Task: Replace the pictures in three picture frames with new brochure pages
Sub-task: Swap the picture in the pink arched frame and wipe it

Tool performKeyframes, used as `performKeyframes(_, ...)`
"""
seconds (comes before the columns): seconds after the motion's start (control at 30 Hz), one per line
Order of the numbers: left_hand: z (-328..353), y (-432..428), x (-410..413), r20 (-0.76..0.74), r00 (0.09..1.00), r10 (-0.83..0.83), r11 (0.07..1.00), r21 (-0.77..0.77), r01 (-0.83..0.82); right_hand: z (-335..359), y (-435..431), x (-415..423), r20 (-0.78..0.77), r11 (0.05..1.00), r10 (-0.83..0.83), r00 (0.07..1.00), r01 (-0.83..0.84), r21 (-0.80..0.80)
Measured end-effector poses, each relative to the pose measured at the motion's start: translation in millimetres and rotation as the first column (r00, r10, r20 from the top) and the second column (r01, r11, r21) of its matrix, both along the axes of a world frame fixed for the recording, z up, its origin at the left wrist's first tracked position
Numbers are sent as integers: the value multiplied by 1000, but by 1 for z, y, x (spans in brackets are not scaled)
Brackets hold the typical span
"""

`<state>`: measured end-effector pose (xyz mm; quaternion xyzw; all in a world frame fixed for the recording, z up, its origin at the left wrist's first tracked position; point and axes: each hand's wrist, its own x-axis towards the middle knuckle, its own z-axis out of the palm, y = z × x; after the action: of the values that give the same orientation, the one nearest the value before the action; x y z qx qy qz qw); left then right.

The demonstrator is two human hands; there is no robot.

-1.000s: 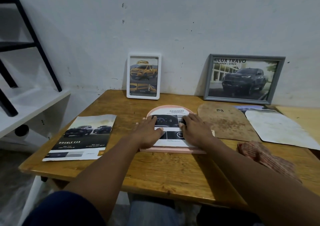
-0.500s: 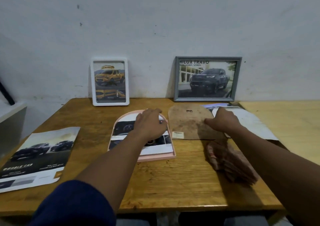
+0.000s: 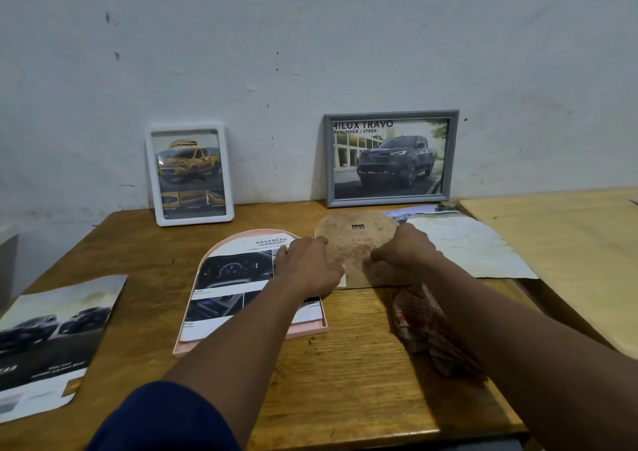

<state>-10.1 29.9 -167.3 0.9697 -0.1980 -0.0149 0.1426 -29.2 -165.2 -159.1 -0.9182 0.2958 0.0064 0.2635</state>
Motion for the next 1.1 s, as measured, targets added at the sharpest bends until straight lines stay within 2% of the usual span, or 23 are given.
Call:
performKeyframes(0.13, -1, 2, 3, -10, 1000, -29, 993, 113, 30, -1, -1, 1, 21, 992, 41, 999, -38, -124)
performKeyframes(0.3, 2, 10, 7, -20, 999, -35, 982, 186, 38, -4, -11, 5, -17, 990, 59, 998, -60, -128)
performKeyframes(0.43, -1, 17, 8, -30, 999, -24, 985, 172, 29, -2, -5, 8, -1, 989, 47, 999, -46, -140)
performKeyframes(0.57, -4, 20, 6, -30, 999, -13, 999, 42, 14, 0, -3, 11, 58, 996, -5, 998, 10, -87)
performKeyframes(0.67, -6, 18, 6, -23, 1000, 15, 998, -61, -17, 0, -6, 12, 127, 997, -72, 989, 70, 20)
performKeyframes(0.77, -10, 17, 9, -27, 998, 50, 987, -153, -54, 5, -10, 12, 229, 989, -81, 970, 50, 139)
performKeyframes(0.93, -12, 19, 12, -22, 999, 43, 978, -202, -46, 29, -9, 12, 421, 992, -80, 903, 32, 119)
performKeyframes(1.1, 2, 29, 6, -3, 1000, 29, 931, -364, -28, 60, -10, 10, 485, 986, -128, 865, 60, 153)
